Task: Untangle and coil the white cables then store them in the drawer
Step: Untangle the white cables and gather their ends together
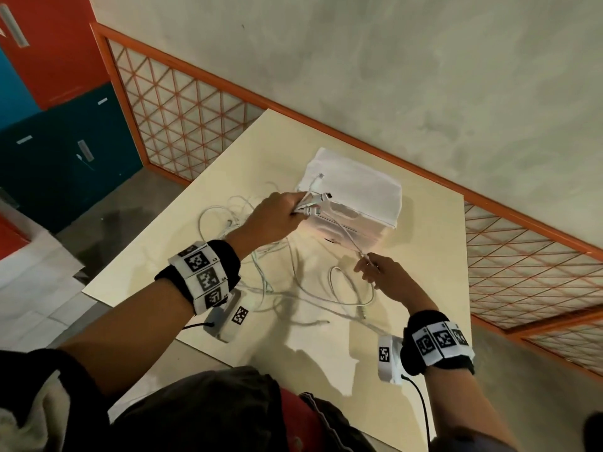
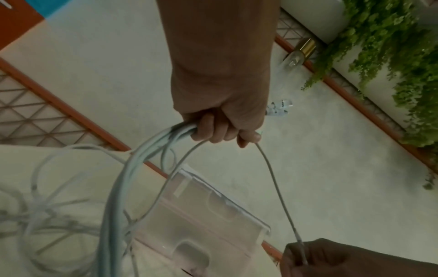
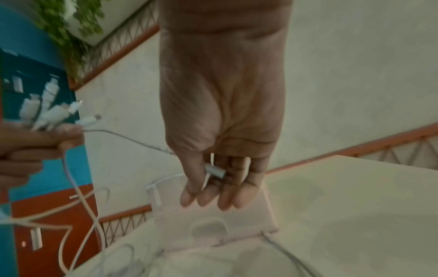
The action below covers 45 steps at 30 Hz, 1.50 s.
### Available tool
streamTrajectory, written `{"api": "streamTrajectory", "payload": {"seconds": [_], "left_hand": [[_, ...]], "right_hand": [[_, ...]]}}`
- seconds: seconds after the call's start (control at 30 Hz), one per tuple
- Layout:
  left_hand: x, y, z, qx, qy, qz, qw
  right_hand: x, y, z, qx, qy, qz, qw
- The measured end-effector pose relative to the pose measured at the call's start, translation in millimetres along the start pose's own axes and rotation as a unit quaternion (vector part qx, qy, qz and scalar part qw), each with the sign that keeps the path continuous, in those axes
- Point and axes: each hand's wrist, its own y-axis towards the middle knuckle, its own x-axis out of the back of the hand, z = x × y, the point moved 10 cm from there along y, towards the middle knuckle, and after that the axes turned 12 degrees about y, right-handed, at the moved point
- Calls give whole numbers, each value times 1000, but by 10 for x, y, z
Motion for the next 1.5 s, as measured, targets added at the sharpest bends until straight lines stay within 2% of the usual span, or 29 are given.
{"api": "streamTrajectory", "payload": {"seconds": [0.1, 0.17, 0.23, 0.3, 0.37, 0.4, 0.47, 0.53, 0.6, 0.67, 0.8, 0.97, 1.1, 1.2, 1.3, 1.43, 1.5], "left_hand": [[-110, -30, 82, 17, 49, 39, 998], [-158, -69, 171, 37, 68, 36, 996], [-187, -107, 285, 64, 99, 26, 993], [-236, -140, 440, 96, 137, 29, 985], [-288, -177, 566, 123, 155, 36, 980], [-323, -202, 621, 132, 161, 46, 977], [-384, -244, 675, 143, 171, 73, 972], [-441, -267, 678, 140, 174, 99, 970], [-489, -280, 657, 126, 161, 122, 971], [-495, -267, 610, 107, 124, 123, 979], [-457, -251, 424, 60, -20, 126, 990], [-354, -260, 192, 12, -162, 146, 976], [-336, -301, 23, 8, -257, 161, 953], [-335, -312, -83, 6, -281, 161, 946], [-310, -324, -179, -18, -306, 157, 939], [-315, -374, -232, -33, -330, 180, 926], [-326, -404, -270, -44, -327, 198, 923]], "right_hand": [[40, 14, -134, -19, 66, -59, 996], [72, 24, -209, -36, 106, -107, 988], [57, 47, -298, -43, 96, -138, 985], [-47, 42, -347, -50, 67, -135, 987], [-292, 16, -358, -50, 37, -74, 995], [-498, -10, -341, -50, 24, -12, 998], [-946, -115, -299, -50, 11, 121, 991], [-1261, -210, -299, -48, -13, 192, 980], [-1450, -262, -379, -46, -64, 221, 972], [-1508, -279, -440, -52, -109, 217, 969], [-1440, -255, -294, -35, -152, 208, 966], [-1075, -245, 226, -49, -50, 227, 971], [-462, -214, 1052, 45, 48, 136, 988], [16, -266, 1500, 122, 172, 14, 977], [227, -310, 1651, 161, 215, -66, 961], [258, -335, 1626, 154, 247, -118, 949], [225, -328, 1612, 149, 258, -120, 947]]}}
